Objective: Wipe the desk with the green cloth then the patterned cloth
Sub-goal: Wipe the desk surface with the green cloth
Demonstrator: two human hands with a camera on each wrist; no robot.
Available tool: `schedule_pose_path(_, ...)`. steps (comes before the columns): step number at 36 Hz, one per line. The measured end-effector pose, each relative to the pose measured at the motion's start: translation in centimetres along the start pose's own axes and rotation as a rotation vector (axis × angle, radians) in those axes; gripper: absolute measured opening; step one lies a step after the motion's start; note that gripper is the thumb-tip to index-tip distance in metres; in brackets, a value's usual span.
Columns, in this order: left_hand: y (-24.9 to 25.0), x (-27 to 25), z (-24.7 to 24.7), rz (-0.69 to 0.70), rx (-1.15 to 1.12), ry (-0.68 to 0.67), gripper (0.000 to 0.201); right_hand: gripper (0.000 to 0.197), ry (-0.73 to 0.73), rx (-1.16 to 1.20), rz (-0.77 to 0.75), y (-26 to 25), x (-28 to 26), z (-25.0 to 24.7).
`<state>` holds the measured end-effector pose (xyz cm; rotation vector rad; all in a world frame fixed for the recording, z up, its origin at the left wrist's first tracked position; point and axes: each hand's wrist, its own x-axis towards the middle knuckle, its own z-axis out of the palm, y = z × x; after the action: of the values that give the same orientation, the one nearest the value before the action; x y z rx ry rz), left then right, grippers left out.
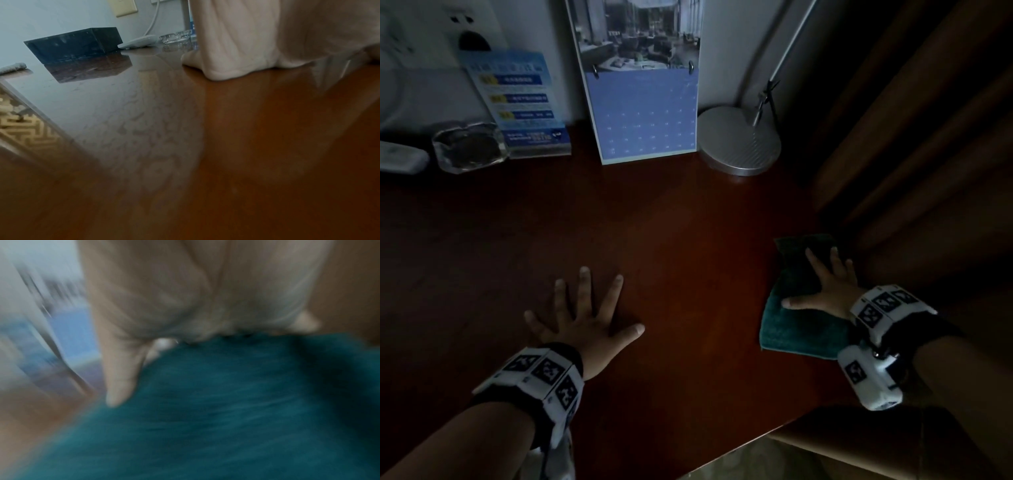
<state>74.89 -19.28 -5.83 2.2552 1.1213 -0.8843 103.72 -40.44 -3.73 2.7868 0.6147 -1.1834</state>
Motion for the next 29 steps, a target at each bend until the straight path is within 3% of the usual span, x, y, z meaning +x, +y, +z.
schedule_pose_path(8,0.0,0.1,0.0,0.0,0.001,-0.006,0.083,0.131,0.044,-0.146,0.023,-1.6,1.4,2.2)
schedule_pose_path(16,-0.1,0.2,0.0,0.002,-0.009,-0.01,0.082,0.133,0.037,-0.196,0.04,-4.7,3.6,-0.5)
schedule_pose_path(29,-0.3,0.5,0.2,0.018,-0.011,-0.009,0.08,0.13,0.148,-0.229,0.061,-10.4,6.4,-3.5)
